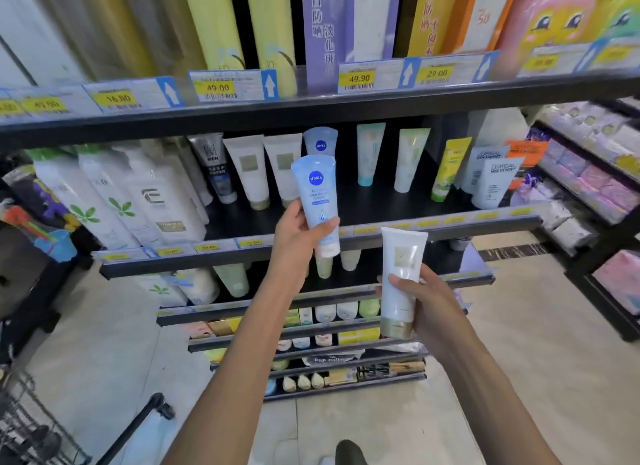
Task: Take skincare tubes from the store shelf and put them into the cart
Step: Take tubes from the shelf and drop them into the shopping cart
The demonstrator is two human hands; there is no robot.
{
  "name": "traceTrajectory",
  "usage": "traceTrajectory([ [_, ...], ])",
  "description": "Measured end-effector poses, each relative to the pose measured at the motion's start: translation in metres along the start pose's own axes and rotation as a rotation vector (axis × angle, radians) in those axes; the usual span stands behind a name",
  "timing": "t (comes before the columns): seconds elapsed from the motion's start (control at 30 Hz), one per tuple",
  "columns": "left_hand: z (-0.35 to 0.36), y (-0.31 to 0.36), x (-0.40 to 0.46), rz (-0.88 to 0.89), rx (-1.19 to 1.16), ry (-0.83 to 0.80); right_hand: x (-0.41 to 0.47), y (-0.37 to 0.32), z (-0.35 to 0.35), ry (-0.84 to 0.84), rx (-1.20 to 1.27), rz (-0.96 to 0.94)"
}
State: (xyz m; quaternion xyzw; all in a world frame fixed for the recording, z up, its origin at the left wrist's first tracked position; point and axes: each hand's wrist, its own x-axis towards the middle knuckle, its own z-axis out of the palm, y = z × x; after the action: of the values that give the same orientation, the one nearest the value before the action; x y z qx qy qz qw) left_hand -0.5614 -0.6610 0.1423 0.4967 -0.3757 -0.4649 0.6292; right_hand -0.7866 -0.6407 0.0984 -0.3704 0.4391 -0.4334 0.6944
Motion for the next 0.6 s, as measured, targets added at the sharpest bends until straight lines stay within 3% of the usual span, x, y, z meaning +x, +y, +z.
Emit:
traceTrajectory([
  [0.6, 0.025, -0.014, 0.100, 0.032, 0.440, 0.197, 0.046, -0.028, -0.019, -0.124, -0.051, 0.023],
])
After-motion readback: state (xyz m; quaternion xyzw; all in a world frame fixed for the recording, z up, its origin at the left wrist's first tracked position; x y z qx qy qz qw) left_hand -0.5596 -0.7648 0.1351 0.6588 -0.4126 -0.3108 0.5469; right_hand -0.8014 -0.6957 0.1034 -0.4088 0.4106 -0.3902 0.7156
